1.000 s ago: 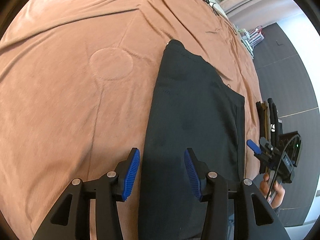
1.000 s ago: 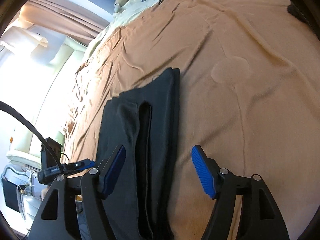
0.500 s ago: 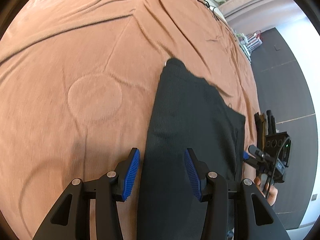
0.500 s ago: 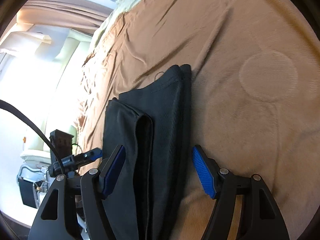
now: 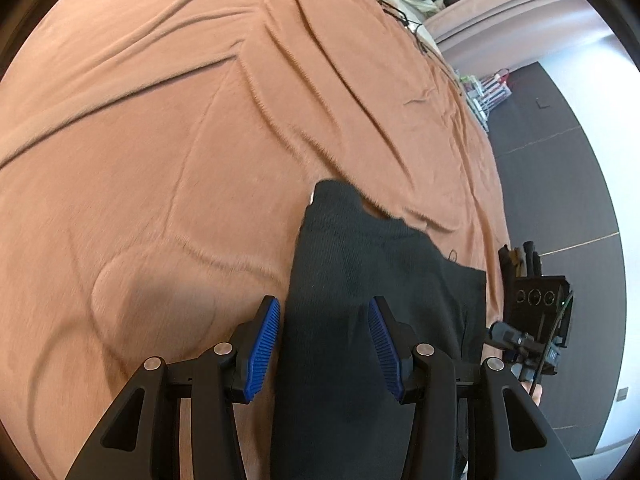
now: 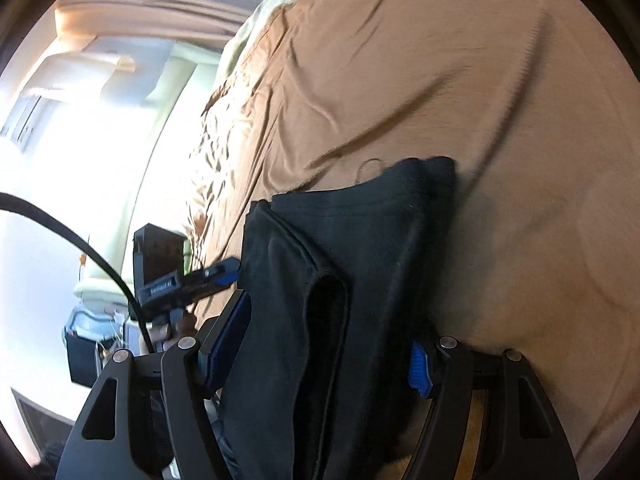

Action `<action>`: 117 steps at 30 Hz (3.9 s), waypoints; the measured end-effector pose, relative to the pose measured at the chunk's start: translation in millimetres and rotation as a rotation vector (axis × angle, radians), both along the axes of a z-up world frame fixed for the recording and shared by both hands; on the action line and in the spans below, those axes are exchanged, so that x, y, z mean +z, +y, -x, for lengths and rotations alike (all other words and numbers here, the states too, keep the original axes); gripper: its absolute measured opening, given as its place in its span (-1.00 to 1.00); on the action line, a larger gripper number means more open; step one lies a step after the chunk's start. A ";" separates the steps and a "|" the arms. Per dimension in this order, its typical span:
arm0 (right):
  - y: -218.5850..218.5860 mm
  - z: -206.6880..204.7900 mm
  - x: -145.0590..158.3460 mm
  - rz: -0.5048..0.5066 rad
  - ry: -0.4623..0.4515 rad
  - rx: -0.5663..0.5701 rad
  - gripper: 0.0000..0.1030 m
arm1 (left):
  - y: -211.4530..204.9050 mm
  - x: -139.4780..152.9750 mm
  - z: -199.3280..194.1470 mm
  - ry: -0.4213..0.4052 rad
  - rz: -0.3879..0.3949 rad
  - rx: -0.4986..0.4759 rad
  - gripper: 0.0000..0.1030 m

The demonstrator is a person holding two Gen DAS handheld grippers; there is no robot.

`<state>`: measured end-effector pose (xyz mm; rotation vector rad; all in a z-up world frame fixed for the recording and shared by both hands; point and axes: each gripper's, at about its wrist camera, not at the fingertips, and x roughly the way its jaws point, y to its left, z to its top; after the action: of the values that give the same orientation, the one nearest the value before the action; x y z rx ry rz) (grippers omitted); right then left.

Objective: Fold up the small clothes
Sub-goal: 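Grasp the folded black shirt's end with both grippers and roll it over, then lift the folded black shirt with both grippers and carry it toward the clothes stack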

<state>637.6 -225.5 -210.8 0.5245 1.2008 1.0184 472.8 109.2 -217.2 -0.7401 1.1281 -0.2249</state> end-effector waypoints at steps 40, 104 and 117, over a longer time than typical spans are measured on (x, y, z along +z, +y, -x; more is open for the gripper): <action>45.4 104.5 105.5 0.308 -0.417 -0.069 -0.87 | -13.0 109.9 31.3 -0.265 -0.053 -0.048 -0.84; -217.7 525.0 326.0 0.517 -0.898 -0.594 -0.88 | -408.2 360.6 128.5 -0.673 0.076 -0.494 -0.86; -211.2 526.6 301.3 0.539 -0.892 -0.636 -0.88 | -457.6 351.6 118.3 -0.655 0.102 -0.549 -0.87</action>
<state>110.9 -436.7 90.5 -0.0199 0.4033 0.2669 354.5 -348.5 134.4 -0.3768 0.6661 -0.9245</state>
